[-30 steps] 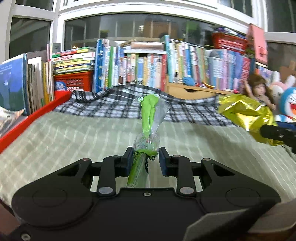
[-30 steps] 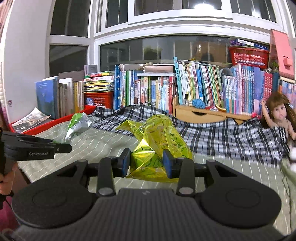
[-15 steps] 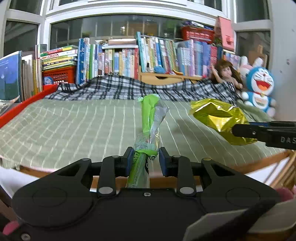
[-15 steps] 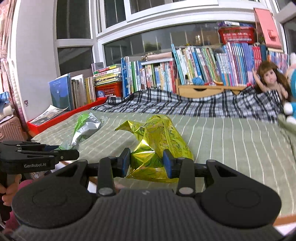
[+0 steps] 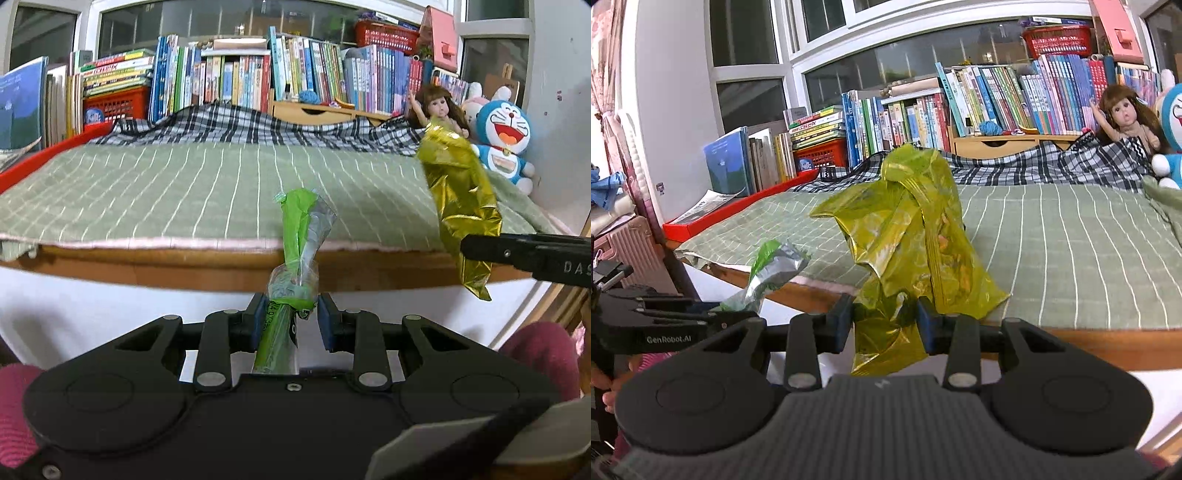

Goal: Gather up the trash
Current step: 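Carry the green stick and yellow bag down past the bed edge to the bin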

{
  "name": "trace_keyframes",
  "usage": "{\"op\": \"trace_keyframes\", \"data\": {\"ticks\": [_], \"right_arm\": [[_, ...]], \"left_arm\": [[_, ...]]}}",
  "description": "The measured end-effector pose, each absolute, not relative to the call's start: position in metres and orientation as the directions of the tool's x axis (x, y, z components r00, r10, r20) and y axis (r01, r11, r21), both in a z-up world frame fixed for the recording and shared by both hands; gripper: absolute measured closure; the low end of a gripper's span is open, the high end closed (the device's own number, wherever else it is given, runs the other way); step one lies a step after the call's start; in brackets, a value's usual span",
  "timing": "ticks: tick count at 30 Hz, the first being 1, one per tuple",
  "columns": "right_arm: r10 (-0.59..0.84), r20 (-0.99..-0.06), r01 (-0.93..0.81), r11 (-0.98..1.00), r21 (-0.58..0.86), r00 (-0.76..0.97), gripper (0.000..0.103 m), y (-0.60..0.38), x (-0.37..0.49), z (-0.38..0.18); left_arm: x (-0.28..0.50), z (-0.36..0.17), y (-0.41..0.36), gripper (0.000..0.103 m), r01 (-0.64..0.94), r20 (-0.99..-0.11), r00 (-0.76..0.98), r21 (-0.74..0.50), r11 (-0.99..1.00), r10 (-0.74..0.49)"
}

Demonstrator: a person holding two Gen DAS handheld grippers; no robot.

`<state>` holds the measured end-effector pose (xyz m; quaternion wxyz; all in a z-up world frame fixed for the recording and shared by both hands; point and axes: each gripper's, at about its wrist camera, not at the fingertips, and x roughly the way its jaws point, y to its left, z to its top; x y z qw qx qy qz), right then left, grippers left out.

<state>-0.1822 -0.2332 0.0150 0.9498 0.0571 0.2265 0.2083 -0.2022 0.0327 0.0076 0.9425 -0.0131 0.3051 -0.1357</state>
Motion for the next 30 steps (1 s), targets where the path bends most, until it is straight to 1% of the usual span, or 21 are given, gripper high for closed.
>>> {"op": "trace_keyframes", "data": {"ticks": [10,16,21,30], "right_arm": [[0.48,-0.437,-0.433,0.877,0.208,0.761,0.063,-0.216,-0.208,0.008],[0.5,-0.493,-0.441,0.865,0.241,0.712,0.064,-0.21,-0.215,-0.011],[0.498,-0.555,-0.418,0.866,0.275,0.666,0.064,-0.208,-0.212,-0.033],[0.494,-0.648,-0.305,0.869,0.389,0.58,0.065,-0.205,-0.2,-0.08]], "left_arm": [[-0.213,-0.008,0.037,0.075,0.257,-0.614,0.739,-0.125,0.958,-0.278],[-0.214,-0.03,0.036,0.075,0.258,-0.679,0.678,-0.141,0.956,-0.283],[-0.206,-0.055,0.038,0.075,0.221,-0.75,0.598,-0.185,0.958,-0.283],[-0.192,-0.1,0.028,0.075,0.191,-0.835,0.48,-0.2,0.961,-0.27]]}}
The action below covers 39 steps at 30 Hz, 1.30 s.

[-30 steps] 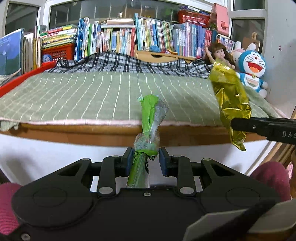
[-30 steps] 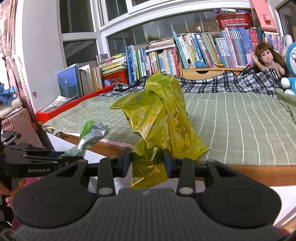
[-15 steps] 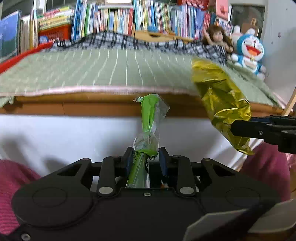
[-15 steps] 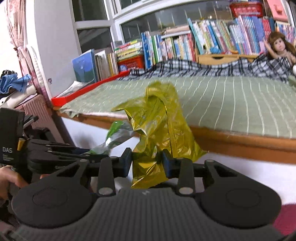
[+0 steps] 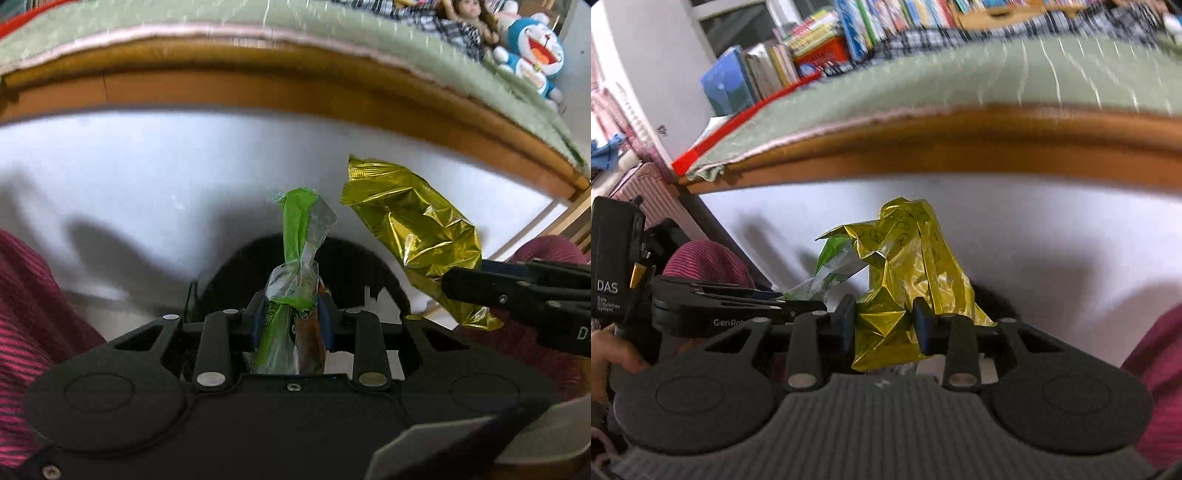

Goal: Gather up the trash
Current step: 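Carry the green stick and yellow bag down past the bed edge to the bin, then open both tools over the black bin to drop the items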

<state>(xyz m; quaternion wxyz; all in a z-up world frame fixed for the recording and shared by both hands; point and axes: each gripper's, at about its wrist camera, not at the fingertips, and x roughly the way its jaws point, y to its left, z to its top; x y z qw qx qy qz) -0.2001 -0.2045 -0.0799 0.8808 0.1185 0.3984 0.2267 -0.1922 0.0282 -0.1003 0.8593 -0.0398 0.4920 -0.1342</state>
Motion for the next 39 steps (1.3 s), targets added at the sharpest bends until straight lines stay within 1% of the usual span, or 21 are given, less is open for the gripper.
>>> {"op": "trace_keyframes", "data": {"ticks": [3,9,18,22,25,31,34,36,38,39], "right_arm": [[0.479,-0.676,-0.246,0.875,0.416,0.56,0.065,-0.204,-0.197,-0.095],[0.458,-0.722,-0.144,0.879,0.454,0.519,0.065,-0.202,-0.189,-0.123],[0.432,-0.762,-0.106,0.892,0.439,0.483,0.065,-0.19,-0.18,-0.144],[0.421,-0.772,-0.108,0.899,0.424,0.475,0.063,-0.18,-0.175,-0.146],[0.419,-0.775,-0.106,0.901,0.422,0.473,0.061,-0.179,-0.172,-0.145],[0.42,-0.773,-0.098,0.898,0.428,0.476,0.06,-0.18,-0.171,-0.146],[0.42,-0.771,-0.099,0.898,0.428,0.479,0.059,-0.182,-0.172,-0.146],[0.42,-0.77,-0.101,0.899,0.427,0.481,0.057,-0.185,-0.173,-0.147],[0.421,-0.766,-0.105,0.898,0.427,0.487,0.048,-0.187,-0.175,-0.146],[0.421,-0.763,-0.106,0.898,0.427,0.49,0.045,-0.187,-0.176,-0.145]], "left_arm": [[-0.187,-0.113,0.026,0.075,0.182,-0.851,0.448,-0.214,0.96,-0.274],[-0.17,-0.136,0.017,0.075,0.157,-0.885,0.394,-0.201,0.967,-0.248],[-0.163,-0.162,0.013,0.075,0.157,-0.914,0.338,-0.181,0.971,-0.225],[-0.165,-0.164,0.01,0.075,0.146,-0.92,0.324,-0.181,0.973,-0.22],[-0.165,-0.164,0.011,0.071,0.147,-0.92,0.328,-0.174,0.974,-0.214],[-0.168,-0.16,0.009,0.063,0.158,-0.916,0.343,-0.163,0.974,-0.209],[-0.169,-0.159,0.008,0.057,0.16,-0.916,0.346,-0.157,0.974,-0.204],[-0.169,-0.158,0.008,0.053,0.164,-0.915,0.349,-0.154,0.974,-0.203],[-0.169,-0.157,0.009,0.049,0.167,-0.914,0.352,-0.149,0.975,-0.2],[-0.169,-0.157,0.009,0.046,0.169,-0.914,0.354,-0.147,0.975,-0.199]]}}
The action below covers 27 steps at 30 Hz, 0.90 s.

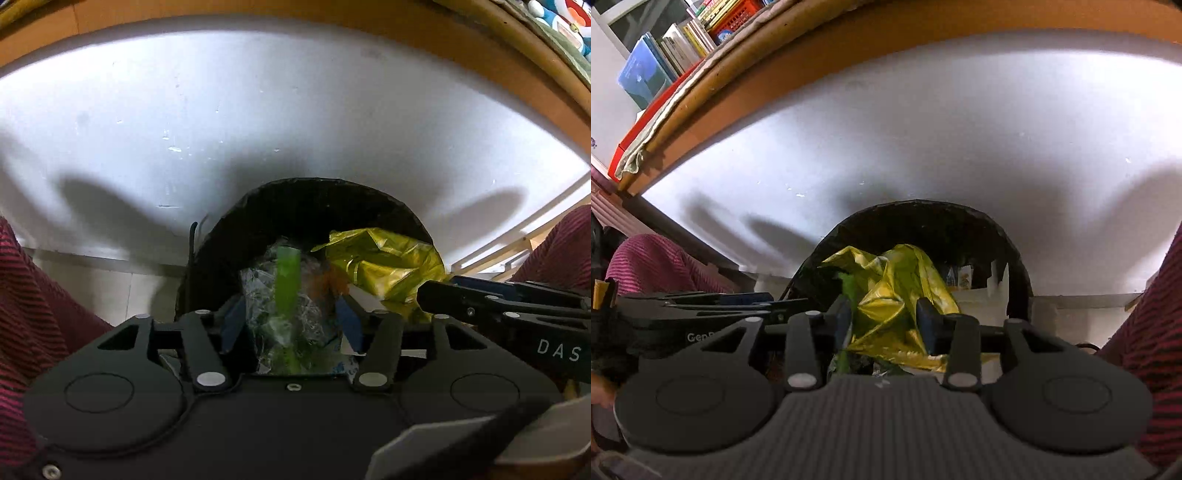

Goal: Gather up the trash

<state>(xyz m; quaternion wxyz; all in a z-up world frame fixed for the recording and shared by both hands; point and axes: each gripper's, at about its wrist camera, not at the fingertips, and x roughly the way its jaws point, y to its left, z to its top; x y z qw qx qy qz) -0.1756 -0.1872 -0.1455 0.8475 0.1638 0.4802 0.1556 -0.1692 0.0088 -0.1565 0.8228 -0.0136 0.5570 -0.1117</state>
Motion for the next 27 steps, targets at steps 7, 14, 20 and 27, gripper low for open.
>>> {"op": "trace_keyframes", "data": {"ticks": [7,14,20,27], "right_arm": [[0.425,-0.75,-0.095,0.892,0.441,0.507,0.037,-0.191,-0.175,-0.144],[0.421,-0.748,-0.114,0.897,0.427,0.512,0.025,-0.192,-0.174,-0.136],[0.377,-0.762,-0.175,0.925,0.337,0.527,0.019,-0.187,-0.175,-0.128],[0.372,-0.771,-0.175,0.928,0.33,0.517,0.019,-0.186,-0.177,-0.132]], "left_arm": [[-0.172,-0.151,0.008,0.035,0.17,-0.912,0.363,-0.137,0.976,-0.192],[-0.171,-0.147,0.009,0.026,0.166,-0.913,0.364,-0.13,0.978,-0.183],[-0.169,-0.147,0.012,0.025,0.165,-0.915,0.358,-0.132,0.977,-0.184],[-0.171,-0.149,0.01,0.022,0.161,-0.919,0.35,-0.133,0.978,-0.182]]}}
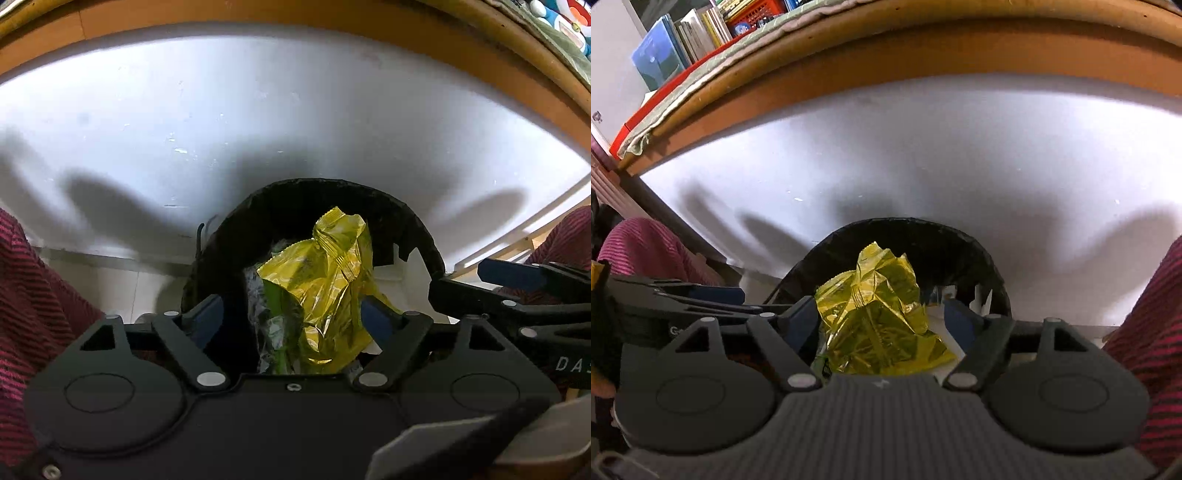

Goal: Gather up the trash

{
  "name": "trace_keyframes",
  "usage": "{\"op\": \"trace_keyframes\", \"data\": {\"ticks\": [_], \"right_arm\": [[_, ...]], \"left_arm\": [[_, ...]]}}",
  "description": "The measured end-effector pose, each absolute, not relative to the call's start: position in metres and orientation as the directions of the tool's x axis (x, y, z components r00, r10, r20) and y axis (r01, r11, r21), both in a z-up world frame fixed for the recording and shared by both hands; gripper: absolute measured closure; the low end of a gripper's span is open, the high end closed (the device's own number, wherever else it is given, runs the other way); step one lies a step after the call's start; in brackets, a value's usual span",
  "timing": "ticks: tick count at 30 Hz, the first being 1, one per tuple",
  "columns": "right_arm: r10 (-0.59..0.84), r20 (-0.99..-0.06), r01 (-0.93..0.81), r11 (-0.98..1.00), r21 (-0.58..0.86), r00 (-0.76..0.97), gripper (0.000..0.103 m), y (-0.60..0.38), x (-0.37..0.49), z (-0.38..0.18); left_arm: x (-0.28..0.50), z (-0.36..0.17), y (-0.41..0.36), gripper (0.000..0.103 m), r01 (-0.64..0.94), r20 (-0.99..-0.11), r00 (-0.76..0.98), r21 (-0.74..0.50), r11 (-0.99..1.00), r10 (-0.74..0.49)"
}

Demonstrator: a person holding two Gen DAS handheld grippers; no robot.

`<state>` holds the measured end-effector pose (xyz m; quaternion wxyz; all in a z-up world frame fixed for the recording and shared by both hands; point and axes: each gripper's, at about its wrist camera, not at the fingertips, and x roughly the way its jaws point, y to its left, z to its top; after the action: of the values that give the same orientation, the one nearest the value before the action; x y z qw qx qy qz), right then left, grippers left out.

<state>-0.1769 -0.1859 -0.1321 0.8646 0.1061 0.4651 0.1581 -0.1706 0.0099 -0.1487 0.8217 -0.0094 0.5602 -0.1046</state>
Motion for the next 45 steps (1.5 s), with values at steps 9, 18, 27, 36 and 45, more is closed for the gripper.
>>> {"op": "trace_keyframes", "data": {"ticks": [9,18,27,36,45], "right_arm": [[0.365,-0.775,-0.184,0.931,0.316,0.516,0.018,-0.183,-0.179,-0.135],[0.364,-0.777,-0.183,0.931,0.314,0.514,0.018,-0.182,-0.179,-0.136],[0.363,-0.778,-0.184,0.932,0.314,0.513,0.018,-0.182,-0.178,-0.137],[0.363,-0.778,-0.183,0.932,0.314,0.513,0.017,-0.183,-0.179,-0.138],[0.358,-0.78,-0.184,0.933,0.308,0.513,0.017,-0.181,-0.18,-0.138]], "left_arm": [[-0.171,-0.152,0.008,0.022,0.169,-0.922,0.345,-0.121,0.978,-0.174],[-0.17,-0.157,0.009,0.021,0.167,-0.928,0.331,-0.121,0.979,-0.172],[-0.17,-0.16,0.01,0.021,0.166,-0.932,0.321,-0.118,0.979,-0.167],[-0.17,-0.161,0.01,0.021,0.16,-0.933,0.321,-0.115,0.98,-0.162],[-0.17,-0.163,0.011,0.021,0.163,-0.934,0.316,-0.118,0.98,-0.165]]}}
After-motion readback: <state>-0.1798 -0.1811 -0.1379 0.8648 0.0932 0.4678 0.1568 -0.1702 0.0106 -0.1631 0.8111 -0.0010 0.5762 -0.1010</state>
